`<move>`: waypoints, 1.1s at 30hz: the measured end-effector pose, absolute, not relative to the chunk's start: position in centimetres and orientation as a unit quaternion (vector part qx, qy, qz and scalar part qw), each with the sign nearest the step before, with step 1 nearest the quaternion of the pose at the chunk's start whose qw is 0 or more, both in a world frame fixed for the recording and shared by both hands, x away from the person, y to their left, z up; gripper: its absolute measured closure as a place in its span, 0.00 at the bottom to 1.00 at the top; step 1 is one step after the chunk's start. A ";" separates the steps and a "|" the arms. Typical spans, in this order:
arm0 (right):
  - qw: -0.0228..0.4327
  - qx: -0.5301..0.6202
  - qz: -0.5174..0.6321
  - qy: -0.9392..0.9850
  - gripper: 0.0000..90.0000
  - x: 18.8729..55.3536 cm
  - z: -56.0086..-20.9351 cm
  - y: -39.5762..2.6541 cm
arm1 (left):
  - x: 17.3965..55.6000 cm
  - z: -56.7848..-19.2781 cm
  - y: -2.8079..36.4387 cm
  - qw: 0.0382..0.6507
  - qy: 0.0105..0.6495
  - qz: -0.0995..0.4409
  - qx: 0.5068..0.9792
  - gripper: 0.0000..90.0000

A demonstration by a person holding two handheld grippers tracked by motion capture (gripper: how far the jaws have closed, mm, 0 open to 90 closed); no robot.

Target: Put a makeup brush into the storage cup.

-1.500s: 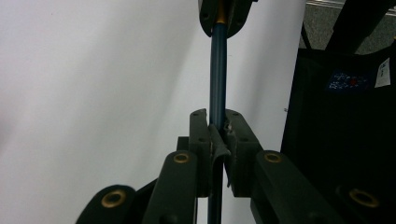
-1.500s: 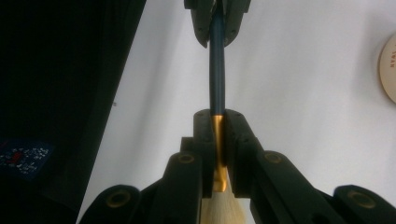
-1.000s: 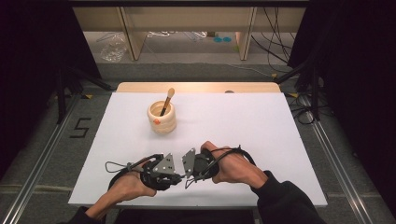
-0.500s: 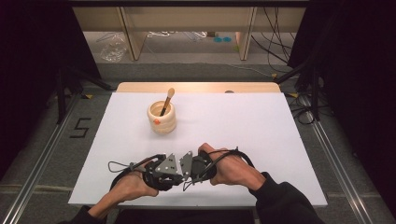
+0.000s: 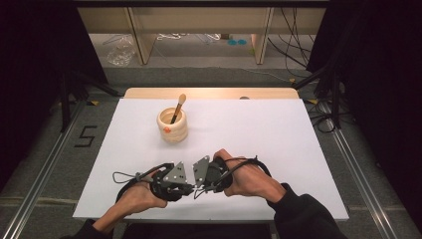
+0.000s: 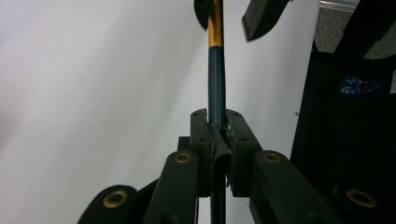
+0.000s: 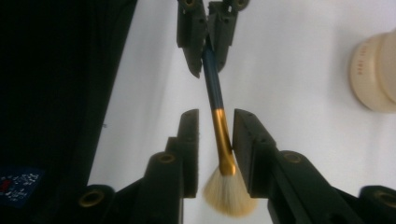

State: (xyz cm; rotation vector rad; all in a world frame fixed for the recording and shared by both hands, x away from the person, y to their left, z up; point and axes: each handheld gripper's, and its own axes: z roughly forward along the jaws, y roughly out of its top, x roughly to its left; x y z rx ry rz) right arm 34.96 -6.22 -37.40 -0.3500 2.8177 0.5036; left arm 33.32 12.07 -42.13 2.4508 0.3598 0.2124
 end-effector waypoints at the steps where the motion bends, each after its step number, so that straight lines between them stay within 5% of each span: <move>1: 0.136 -0.121 0.179 0.967 0.77 35.1 -37.1 -6.4 | 33.3 -42.2 12.1 0.332 0.152 0.083 0.927 0.93; 16: 0.193 0.068 0.349 0.915 0.55 37.4 -32.5 -11.5 | 34.6 -41.1 14.6 0.418 0.252 0.123 0.864 0.93; 33: 0.099 0.163 0.464 0.865 0.50 38.6 -35.1 -13.6 | 34.5 -39.8 15.6 0.516 0.313 0.139 0.785 0.93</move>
